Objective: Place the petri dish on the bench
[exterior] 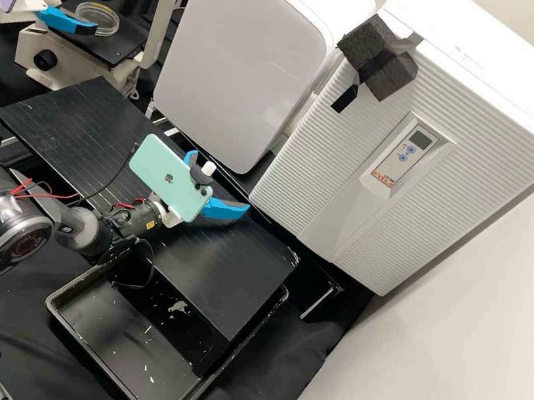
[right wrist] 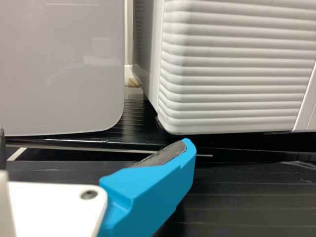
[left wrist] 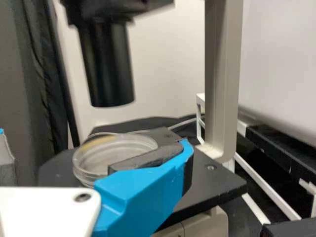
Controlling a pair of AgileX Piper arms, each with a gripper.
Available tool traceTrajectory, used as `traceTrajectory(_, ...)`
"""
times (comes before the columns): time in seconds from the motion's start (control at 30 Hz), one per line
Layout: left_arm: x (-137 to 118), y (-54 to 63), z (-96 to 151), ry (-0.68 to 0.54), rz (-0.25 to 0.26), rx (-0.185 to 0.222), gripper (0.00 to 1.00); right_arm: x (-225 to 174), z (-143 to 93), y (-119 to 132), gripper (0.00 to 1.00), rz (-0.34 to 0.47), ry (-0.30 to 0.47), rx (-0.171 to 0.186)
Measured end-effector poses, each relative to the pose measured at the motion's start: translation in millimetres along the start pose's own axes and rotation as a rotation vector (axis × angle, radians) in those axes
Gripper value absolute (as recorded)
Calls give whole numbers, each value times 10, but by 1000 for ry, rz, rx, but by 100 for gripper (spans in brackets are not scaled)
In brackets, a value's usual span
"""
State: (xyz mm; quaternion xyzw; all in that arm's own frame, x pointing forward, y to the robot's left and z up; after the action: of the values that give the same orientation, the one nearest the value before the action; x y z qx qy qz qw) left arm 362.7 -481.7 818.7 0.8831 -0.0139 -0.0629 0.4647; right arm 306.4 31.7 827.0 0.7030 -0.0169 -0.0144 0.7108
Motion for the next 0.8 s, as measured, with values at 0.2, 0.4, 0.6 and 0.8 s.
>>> traceTrajectory(0.2, 223, -84, 22, -1, -58, 5, 100, 0, 0, 0, 100, 0, 0, 0)
traceTrajectory(0.4, 334, -92, 21, -3, -59, 7, 100, 0, 0, 0, 100, 0, 0, 0)
traceTrajectory(0.6, 360, -115, 12, 0, -63, 4, 100, 0, 0, 0, 100, 0, 0, 0)
traceTrajectory(0.8, 360, -115, 11, 3, -62, -17, 100, 0, 0, 0, 100, 0, 0, 0)
